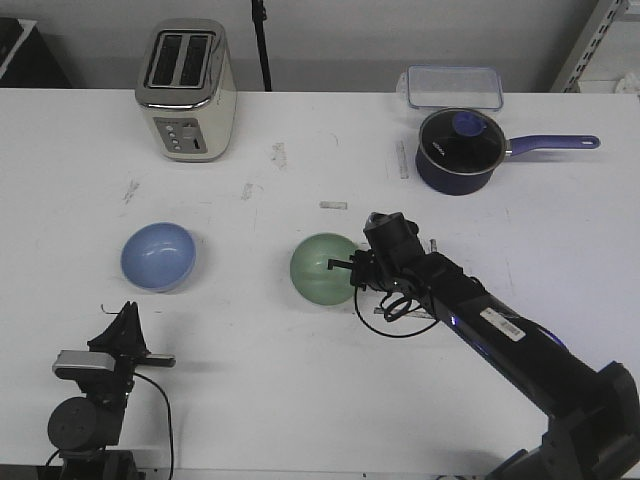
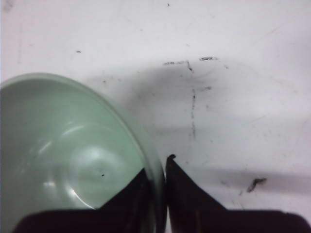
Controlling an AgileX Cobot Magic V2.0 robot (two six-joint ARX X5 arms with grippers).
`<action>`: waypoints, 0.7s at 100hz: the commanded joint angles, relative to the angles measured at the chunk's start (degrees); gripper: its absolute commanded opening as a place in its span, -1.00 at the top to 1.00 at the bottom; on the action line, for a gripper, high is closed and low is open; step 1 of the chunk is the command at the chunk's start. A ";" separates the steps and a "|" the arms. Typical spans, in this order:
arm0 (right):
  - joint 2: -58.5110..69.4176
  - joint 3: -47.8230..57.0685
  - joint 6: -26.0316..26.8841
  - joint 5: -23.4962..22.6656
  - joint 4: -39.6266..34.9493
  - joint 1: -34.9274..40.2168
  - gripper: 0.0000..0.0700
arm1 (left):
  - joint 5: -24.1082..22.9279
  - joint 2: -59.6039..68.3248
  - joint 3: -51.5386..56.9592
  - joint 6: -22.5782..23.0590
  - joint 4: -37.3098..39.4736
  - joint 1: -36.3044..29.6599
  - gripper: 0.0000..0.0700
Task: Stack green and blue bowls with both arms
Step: 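Release the green bowl with the right gripper at the table center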
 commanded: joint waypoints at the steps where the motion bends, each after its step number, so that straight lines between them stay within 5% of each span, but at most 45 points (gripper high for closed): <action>1: 1.86 1.84 0.96 0.61 0.68 0.74 0.99 | -0.09 -0.11 -1.27 0.26 0.68 0.07 1.00; 70: 5.14 2.16 0.92 1.40 0.85 1.86 0.90 | -0.09 -0.11 -1.27 0.26 0.68 0.07 1.00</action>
